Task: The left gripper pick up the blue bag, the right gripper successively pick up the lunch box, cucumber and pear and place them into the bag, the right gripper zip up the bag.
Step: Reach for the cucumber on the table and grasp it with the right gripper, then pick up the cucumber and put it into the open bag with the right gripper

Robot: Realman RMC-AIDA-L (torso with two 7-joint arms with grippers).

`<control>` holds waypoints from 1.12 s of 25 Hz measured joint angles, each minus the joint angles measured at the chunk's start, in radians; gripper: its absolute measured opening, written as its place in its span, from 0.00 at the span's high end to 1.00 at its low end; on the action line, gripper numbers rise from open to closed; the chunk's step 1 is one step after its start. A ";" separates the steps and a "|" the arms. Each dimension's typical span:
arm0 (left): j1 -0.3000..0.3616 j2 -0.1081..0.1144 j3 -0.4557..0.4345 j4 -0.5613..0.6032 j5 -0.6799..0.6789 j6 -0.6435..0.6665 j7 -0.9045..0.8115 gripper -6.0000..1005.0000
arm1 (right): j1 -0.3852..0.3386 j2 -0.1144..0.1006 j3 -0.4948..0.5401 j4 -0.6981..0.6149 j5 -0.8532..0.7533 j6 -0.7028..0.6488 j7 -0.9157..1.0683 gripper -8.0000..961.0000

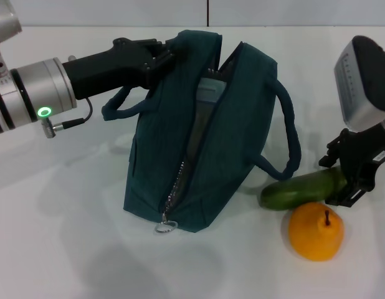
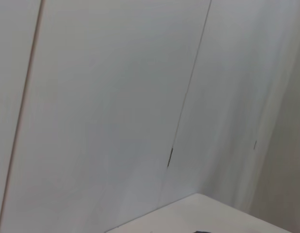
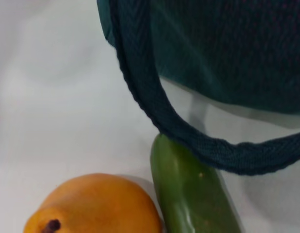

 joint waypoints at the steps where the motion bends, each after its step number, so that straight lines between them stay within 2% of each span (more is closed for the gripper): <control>1: 0.000 0.000 0.000 0.000 0.000 0.000 0.001 0.87 | 0.000 0.000 -0.007 0.000 -0.003 0.005 0.006 0.20; 11: 0.004 0.000 0.000 -0.002 0.000 -0.003 0.016 0.87 | 0.002 0.004 -0.030 0.006 -0.006 0.024 0.018 0.20; 16: 0.004 0.000 0.000 -0.003 0.000 -0.005 0.016 0.87 | 0.002 0.004 -0.023 0.006 -0.003 0.026 0.018 0.24; 19: 0.007 0.000 0.000 -0.003 0.000 -0.005 0.016 0.87 | -0.015 0.001 -0.015 -0.017 0.000 0.026 0.018 0.33; 22: 0.011 0.000 -0.001 -0.003 -0.001 -0.005 0.016 0.87 | -0.073 -0.001 0.041 -0.094 0.009 0.023 0.014 0.42; 25: 0.013 0.000 -0.002 -0.003 -0.001 -0.005 0.015 0.87 | -0.134 -0.003 0.147 -0.159 0.027 0.018 0.003 0.42; 28: 0.016 0.000 -0.010 -0.003 -0.001 -0.004 0.015 0.87 | -0.158 -0.002 0.250 -0.171 0.030 0.031 0.004 0.42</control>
